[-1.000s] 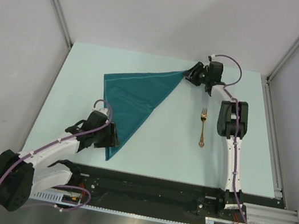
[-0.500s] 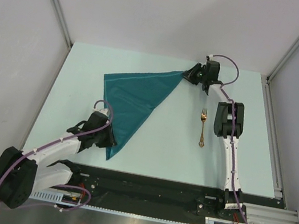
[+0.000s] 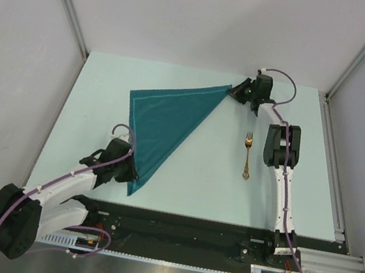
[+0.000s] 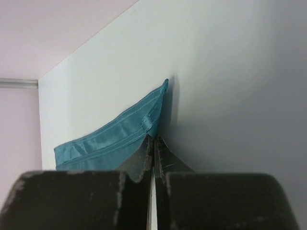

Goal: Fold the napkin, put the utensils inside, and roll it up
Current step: Adjust the napkin at the center of the board.

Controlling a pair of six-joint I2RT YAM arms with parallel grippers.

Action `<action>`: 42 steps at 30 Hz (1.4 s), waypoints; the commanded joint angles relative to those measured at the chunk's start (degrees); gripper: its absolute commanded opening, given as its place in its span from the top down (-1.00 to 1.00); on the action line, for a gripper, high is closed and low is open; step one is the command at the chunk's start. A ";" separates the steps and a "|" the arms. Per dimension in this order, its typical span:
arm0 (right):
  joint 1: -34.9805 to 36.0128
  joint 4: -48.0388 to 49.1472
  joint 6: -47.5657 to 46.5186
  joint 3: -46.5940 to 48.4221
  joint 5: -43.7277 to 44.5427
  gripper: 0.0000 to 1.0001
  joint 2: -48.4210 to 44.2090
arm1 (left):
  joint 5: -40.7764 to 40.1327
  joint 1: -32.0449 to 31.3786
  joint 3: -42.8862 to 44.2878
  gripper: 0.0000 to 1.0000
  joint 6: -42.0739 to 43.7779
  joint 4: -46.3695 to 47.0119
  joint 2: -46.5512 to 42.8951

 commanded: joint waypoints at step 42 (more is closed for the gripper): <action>-6.51 -12.76 -18.83 -72.86 0.69 -0.25 -83.04 | -7.86 21.50 78.08 0.25 20.26 -3.62 67.19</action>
